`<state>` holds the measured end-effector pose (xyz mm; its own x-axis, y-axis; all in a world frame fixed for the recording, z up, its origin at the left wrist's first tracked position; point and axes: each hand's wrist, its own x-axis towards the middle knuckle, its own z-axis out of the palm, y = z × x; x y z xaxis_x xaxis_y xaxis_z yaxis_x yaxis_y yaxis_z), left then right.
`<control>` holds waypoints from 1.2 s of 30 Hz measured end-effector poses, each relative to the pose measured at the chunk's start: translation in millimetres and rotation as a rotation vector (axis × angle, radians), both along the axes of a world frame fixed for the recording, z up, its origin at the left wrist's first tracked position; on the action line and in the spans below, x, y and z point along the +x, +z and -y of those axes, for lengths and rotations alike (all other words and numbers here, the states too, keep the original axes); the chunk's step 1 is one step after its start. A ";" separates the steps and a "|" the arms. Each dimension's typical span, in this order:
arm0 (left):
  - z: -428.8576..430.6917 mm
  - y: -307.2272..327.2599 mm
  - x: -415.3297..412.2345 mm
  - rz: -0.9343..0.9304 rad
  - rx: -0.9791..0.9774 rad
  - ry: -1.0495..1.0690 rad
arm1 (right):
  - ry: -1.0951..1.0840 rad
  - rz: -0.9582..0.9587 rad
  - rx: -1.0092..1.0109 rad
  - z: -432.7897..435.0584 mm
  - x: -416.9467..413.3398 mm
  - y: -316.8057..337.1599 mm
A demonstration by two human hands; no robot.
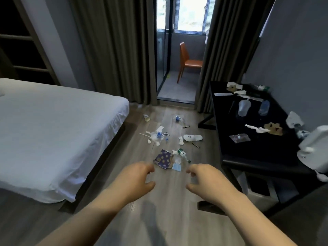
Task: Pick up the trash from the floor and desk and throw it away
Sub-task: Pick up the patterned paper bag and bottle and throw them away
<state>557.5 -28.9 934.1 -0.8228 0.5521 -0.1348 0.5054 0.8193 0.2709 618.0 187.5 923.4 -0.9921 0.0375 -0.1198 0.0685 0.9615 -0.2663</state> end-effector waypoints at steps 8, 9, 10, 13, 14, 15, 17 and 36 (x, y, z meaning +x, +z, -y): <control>-30.3 -16.4 -123.0 0.108 0.008 0.005 | -0.038 0.053 -0.019 -34.2 -110.9 -7.2; -33.7 -19.2 -142.2 0.111 0.011 -0.002 | -0.050 0.059 -0.019 -36.7 -127.5 -9.0; -36.8 -21.7 -162.2 0.111 0.007 -0.012 | -0.065 0.064 -0.014 -38.4 -145.1 -10.4; -43.0 -28.4 -222.2 0.095 0.009 -0.047 | -0.108 0.097 -0.001 -40.0 -197.6 -13.7; -43.7 -29.7 -241.0 0.083 0.013 -0.065 | -0.120 0.106 -0.005 -39.6 -213.8 -14.5; -43.9 -30.8 -260.1 0.069 0.007 -0.089 | -0.131 0.114 -0.009 -39.4 -230.0 -15.8; -44.0 -32.8 -298.3 0.075 -0.009 -0.126 | -0.158 0.137 -0.022 -38.1 -261.6 -16.9; -149.5 -98.2 -554.6 0.206 -0.107 -0.185 | -0.320 0.251 -0.134 -142.4 -496.6 -88.3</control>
